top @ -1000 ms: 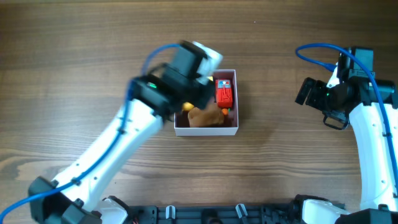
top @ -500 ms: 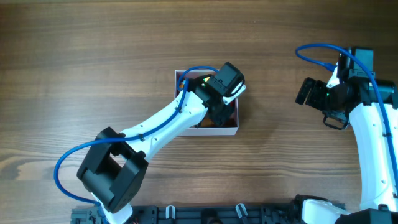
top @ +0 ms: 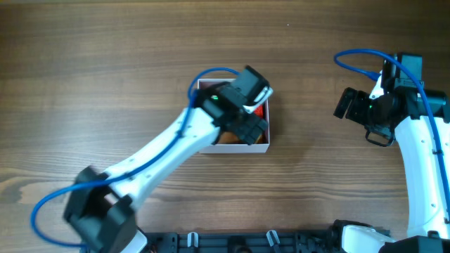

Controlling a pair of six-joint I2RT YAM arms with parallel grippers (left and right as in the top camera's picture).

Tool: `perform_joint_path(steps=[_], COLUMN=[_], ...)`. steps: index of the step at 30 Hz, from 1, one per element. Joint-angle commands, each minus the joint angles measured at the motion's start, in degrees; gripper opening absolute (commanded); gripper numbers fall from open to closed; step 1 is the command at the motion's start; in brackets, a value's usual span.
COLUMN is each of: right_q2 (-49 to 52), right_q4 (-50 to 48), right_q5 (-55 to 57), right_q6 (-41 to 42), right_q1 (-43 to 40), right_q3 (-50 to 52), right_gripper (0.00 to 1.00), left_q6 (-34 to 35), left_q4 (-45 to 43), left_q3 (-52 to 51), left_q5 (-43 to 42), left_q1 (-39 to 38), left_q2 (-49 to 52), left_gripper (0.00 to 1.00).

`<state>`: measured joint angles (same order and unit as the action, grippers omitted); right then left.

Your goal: Pack container

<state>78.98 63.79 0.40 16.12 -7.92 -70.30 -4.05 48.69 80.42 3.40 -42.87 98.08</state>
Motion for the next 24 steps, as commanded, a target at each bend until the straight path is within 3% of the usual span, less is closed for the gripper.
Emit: perform_joint_path(steps=[1,5,9,15,20,24], right_q2=[0.3,0.3,0.3,0.1,-5.4,-17.8], right_q4=[-0.2,-1.6,-6.3,-21.9,-19.6,-19.6], right_q5=[-0.5,-3.9,1.7,1.7,1.3,3.0], right_q6=[-1.1,-4.3,-4.4,-4.1,-4.1,-2.3], right_q1=[0.0,1.5,10.5,14.4,14.5,14.5], right_q3=[0.3,0.3,0.3,0.2,0.4,4.8], right_gripper=[1.00,1.00,1.00,1.00,1.00,1.00], left_q6=[7.9,14.2,15.5,15.5,18.0,18.3], left_q4=[3.4,5.2,5.6,3.4,10.0,8.7], left_q3=[0.5,0.5,0.5,0.5,0.1,-6.6], left_q5=[2.5,2.4,1.4,1.0,1.2,1.2], left_q1=[6.7,21.0,33.3,37.7,37.8,37.7], left_q2=[-10.0,-19.6,-21.5,-21.3,-25.7,-37.9], left_gripper=[1.00,1.00,1.00,1.00,1.00,1.00])
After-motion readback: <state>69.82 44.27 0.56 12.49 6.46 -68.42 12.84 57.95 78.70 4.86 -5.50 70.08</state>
